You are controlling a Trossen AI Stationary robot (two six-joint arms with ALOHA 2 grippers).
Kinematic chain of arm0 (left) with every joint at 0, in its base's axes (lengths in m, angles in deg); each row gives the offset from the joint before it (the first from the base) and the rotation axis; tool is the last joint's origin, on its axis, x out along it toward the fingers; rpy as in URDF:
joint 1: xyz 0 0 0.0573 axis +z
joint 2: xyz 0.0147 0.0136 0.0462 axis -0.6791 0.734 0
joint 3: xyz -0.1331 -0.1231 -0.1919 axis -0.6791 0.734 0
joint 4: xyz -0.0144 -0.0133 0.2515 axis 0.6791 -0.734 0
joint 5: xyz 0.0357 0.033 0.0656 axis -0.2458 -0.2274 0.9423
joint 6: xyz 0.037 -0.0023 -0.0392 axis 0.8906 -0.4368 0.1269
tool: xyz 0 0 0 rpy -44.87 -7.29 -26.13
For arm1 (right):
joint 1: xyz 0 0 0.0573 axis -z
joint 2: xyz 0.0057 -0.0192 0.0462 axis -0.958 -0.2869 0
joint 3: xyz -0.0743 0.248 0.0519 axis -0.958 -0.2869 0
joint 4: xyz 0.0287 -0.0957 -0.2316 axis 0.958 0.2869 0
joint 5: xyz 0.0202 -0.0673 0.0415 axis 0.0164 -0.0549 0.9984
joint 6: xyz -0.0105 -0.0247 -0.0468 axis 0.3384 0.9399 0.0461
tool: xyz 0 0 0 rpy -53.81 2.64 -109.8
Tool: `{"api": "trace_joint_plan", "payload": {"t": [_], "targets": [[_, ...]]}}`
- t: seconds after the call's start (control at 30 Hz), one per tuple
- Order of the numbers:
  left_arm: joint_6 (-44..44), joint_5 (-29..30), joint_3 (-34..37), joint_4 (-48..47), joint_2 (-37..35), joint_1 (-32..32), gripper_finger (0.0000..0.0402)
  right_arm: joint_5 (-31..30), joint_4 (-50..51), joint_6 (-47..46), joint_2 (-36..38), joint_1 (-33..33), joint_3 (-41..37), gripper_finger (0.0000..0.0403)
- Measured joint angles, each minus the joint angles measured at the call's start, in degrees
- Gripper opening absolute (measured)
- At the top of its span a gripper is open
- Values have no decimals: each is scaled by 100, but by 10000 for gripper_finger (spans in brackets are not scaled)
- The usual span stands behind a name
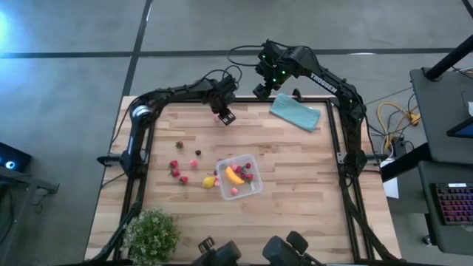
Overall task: Pick and placing Produce into tupperware
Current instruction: Put the red cherry into the transparent bin
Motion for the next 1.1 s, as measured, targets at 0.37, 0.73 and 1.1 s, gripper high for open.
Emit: {"api": "trace_joint_plan", "payload": {"t": [0.37,0.73,1.1], "targets": [[-503,-224,212,-259,-1090,-852,94,50,334,518,14,-11,0,228],[-1972,-219,289,-720,-1278,-2271,97,195,320,884,754,-56,-262,228],[-2580,299,297,-1027,-1411,-3321,97,113,-344,-364,2183,-252,-1674,228]]}}
